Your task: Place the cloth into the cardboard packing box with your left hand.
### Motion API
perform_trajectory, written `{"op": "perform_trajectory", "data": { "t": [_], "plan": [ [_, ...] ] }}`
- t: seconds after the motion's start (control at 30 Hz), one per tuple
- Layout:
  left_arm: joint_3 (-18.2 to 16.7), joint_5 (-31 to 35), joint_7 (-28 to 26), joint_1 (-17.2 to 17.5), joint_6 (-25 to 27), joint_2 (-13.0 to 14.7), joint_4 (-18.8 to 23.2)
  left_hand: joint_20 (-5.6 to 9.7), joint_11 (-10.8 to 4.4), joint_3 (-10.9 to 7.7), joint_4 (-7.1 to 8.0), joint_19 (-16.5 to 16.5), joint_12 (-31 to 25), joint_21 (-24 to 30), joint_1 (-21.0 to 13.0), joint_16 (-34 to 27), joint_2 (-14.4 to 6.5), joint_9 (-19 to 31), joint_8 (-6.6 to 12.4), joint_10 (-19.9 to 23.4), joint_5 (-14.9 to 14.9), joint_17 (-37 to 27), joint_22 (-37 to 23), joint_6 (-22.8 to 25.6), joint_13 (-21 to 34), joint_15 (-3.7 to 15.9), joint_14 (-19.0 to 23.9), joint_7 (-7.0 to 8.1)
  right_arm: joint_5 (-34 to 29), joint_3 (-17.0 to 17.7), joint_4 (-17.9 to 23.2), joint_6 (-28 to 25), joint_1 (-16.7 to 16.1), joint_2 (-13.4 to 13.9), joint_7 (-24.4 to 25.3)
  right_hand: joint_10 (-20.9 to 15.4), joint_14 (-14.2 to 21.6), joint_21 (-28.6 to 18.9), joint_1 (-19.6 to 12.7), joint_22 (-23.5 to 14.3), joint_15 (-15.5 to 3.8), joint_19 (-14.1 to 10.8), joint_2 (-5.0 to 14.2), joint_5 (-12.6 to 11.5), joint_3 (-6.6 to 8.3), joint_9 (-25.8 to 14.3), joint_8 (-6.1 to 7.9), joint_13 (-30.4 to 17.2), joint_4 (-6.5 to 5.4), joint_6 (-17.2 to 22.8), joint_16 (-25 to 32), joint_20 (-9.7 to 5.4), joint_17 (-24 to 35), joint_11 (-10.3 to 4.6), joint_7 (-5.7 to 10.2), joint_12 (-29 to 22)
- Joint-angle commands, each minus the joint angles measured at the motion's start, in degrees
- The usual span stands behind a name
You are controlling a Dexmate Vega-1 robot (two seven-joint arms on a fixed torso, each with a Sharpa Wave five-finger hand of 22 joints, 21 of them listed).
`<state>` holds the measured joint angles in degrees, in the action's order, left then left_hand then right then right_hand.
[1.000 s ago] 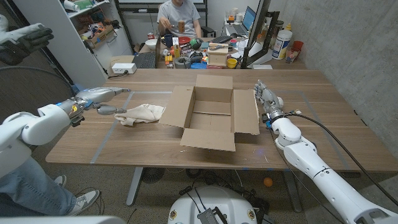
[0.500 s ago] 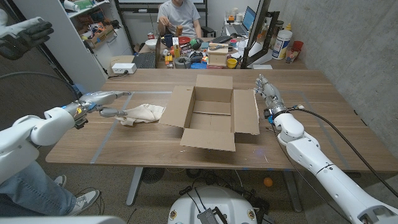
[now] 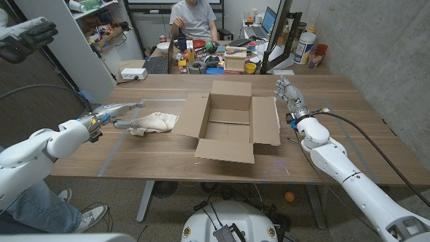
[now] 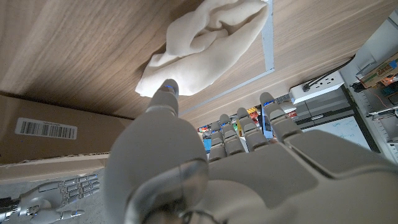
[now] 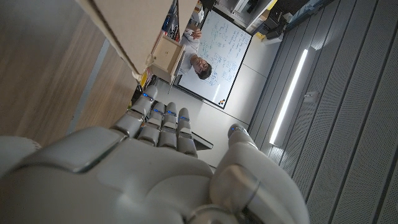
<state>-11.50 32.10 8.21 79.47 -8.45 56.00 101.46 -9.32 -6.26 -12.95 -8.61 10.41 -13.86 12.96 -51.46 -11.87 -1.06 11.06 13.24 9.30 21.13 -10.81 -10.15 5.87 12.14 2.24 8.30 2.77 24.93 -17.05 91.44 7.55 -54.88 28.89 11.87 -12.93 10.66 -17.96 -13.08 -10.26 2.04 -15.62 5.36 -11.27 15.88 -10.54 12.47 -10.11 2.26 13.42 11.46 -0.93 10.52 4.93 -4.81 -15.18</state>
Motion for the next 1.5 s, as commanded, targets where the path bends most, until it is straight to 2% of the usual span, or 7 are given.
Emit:
{"op": "perform_trajectory", "data": {
  "t": [0.03,0.3,0.53,0.67,1.03,1.27,1.5],
  "plan": [
    [11.92,-2.29,0.52,-10.57,1.41,2.66,-4.12,-0.30,0.03,0.03,0.07,-0.03,-0.18,0.12,-0.42,-0.34,0.13,0.17,0.53,0.84,-0.18,-0.14,-0.03,0.63,0.09,0.26,0.82,0.14,0.03,0.17,-0.87,0.49,0.44,0.08,-0.47,-0.47,0.71,0.22,0.32,-0.21,0.08,-0.55,0.13,-0.11,-0.28,-0.10,-0.36,-0.23,0.07,0.61,0.10,-0.20,0.10,0.13,0.20,0.07],
    [16.81,-2.07,3.04,-13.94,3.32,4.42,-2.91,-1.22,-0.21,0.09,0.20,0.09,0.00,-0.03,-0.49,-0.30,0.31,0.18,0.36,0.78,-0.21,-0.17,-0.05,0.48,0.11,0.09,1.03,0.40,0.61,0.83,-0.70,-0.06,0.32,-0.03,0.20,-0.62,0.72,0.37,0.35,-0.21,-0.15,-0.59,0.15,-0.13,-0.29,-0.11,-0.43,-0.24,0.06,0.71,0.01,-0.23,0.10,0.20,0.33,0.18],
    [15.42,-2.53,5.27,-11.21,7.34,7.30,0.83,-2.09,-0.15,0.13,0.32,-0.07,0.58,-0.34,-0.67,0.16,0.52,0.19,-0.28,-0.26,-0.22,-0.21,-0.07,-0.78,0.15,-0.36,0.20,0.55,0.56,0.47,-1.16,-0.67,1.62,-0.53,0.20,-0.74,0.78,0.50,0.37,-0.22,-0.06,-0.58,0.19,-0.14,-0.29,-0.12,-0.48,-0.24,0.06,0.80,-0.04,-0.20,0.10,0.15,0.28,0.27],
    [14.27,-2.47,4.99,-9.17,9.65,8.07,1.95,-2.85,-0.09,0.39,0.61,-0.24,0.83,-0.63,-0.44,0.23,0.88,0.23,-0.61,-0.59,-0.29,-0.27,-0.13,-1.41,0.21,-3.12,0.22,0.97,0.49,0.02,-1.89,-1.10,2.49,-0.83,-0.17,-0.91,0.90,0.58,0.38,-0.22,-0.06,-0.60,0.22,-0.15,-0.29,-0.12,-0.52,-0.25,0.04,0.83,-0.03,-0.17,0.10,0.22,0.35,0.29],
    [14.86,-3.92,3.65,-7.35,11.88,7.77,0.42,-3.05,0.35,0.99,1.20,0.36,1.22,-0.60,0.39,0.15,1.48,0.30,-1.09,-1.42,-0.32,-0.33,-0.28,-2.51,0.31,-5.11,0.71,1.70,0.47,-0.85,-4.13,-2.38,3.81,-1.54,-0.91,-1.20,1.09,0.80,0.40,-0.23,0.15,-0.63,0.31,-0.17,-0.28,-0.13,-0.53,-0.26,0.03,1.14,-0.06,-0.06,0.11,0.24,0.45,0.40],
    [17.78,-5.19,3.62,-9.98,10.87,6.99,-2.21,-3.05,0.19,1.09,1.31,0.62,1.20,-0.55,0.53,0.11,1.56,0.31,-1.07,-1.36,-0.30,-0.34,-0.31,-2.46,0.33,-5.04,0.89,1.74,0.15,-0.86,-5.00,-1.67,4.58,-1.56,-1.62,-1.43,1.19,0.89,0.38,-0.24,0.08,-0.71,0.35,-0.17,-0.26,-0.13,-0.57,-0.26,0.05,1.24,-0.08,-0.08,0.11,0.20,0.45,0.43],
    [22.76,-4.91,4.48,-14.94,8.96,5.28,-5.71,-3.05,0.31,1.16,1.41,0.87,1.18,-0.51,0.62,0.07,1.59,0.33,-0.94,-1.32,-0.28,-0.35,-0.34,-2.13,0.36,-4.82,1.10,1.91,0.26,-0.56,-5.82,-1.66,4.60,-1.31,-1.97,-1.71,1.31,0.99,0.32,-0.25,0.06,-0.82,0.35,-0.19,-0.24,-0.13,-0.54,-0.27,0.10,1.51,-0.11,-0.11,0.10,0.13,0.50,0.45]
  ]
}}
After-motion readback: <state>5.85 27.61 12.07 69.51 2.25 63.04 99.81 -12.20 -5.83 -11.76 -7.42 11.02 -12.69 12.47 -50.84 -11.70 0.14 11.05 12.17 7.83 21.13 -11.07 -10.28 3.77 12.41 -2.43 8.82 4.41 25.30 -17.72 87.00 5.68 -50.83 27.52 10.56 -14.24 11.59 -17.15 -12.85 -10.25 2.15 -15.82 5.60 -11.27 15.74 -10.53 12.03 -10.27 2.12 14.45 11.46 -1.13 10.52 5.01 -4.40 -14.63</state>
